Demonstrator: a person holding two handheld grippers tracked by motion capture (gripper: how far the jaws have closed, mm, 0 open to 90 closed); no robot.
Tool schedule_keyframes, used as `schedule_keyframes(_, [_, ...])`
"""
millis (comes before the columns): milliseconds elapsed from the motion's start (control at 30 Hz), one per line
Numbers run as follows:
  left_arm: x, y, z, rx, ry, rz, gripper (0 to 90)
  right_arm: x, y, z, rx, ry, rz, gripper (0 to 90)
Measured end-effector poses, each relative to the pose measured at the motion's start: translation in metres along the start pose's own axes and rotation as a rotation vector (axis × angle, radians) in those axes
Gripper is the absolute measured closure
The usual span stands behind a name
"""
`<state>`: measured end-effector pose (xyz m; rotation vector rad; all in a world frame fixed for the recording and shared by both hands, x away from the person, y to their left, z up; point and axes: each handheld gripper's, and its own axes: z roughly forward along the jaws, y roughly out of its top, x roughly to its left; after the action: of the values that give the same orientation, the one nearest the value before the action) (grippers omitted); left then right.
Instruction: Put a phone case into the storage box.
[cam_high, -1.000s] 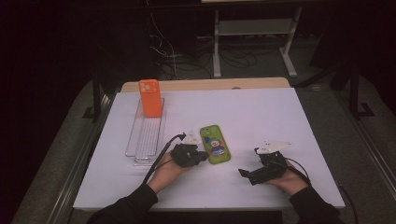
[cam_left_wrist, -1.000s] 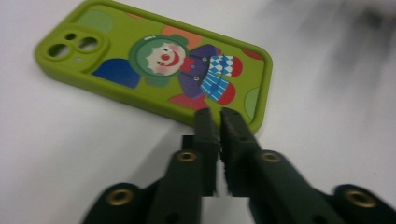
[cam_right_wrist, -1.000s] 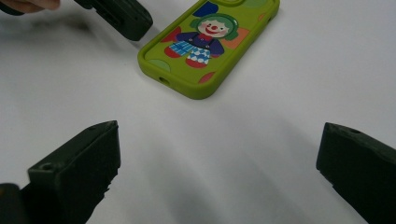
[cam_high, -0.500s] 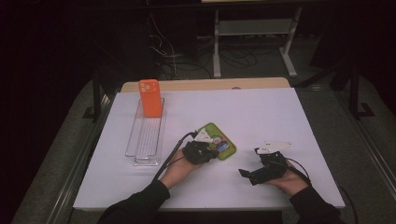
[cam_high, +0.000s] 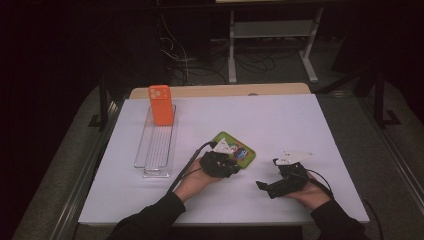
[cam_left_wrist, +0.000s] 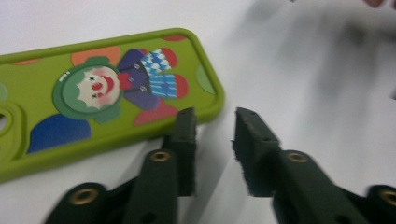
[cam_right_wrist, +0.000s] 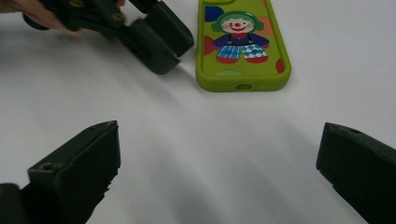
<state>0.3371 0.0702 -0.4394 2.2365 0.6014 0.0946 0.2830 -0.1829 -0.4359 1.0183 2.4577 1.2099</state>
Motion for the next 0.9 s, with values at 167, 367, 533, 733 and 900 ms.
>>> schedule_keyframes(167, [-0.003,-0.004,-0.022,0.001,0.001,0.034,51.7,-0.001,0.000,-0.001,-0.007,-0.007,-0.008,0.0])
schedule_keyframes(367, [0.002,-0.015,-0.050,-0.060,-0.009,-0.007,39.3,-0.001,0.000,-0.001,-0.008,-0.015,-0.001,0.0])
schedule_keyframes(533, [0.003,-0.026,-0.071,-0.078,0.014,-0.009,24.1,-0.001,0.001,-0.001,-0.009,-0.019,0.003,0.0])
schedule_keyframes(733, [0.003,-0.038,-0.089,-0.094,0.021,-0.005,14.6,-0.001,0.001,-0.001,-0.006,-0.023,0.007,0.0])
schedule_keyframes(900, [-0.001,-0.049,-0.094,-0.078,0.009,0.008,3.3,-0.001,0.002,-0.001,-0.005,-0.025,0.021,0.0])
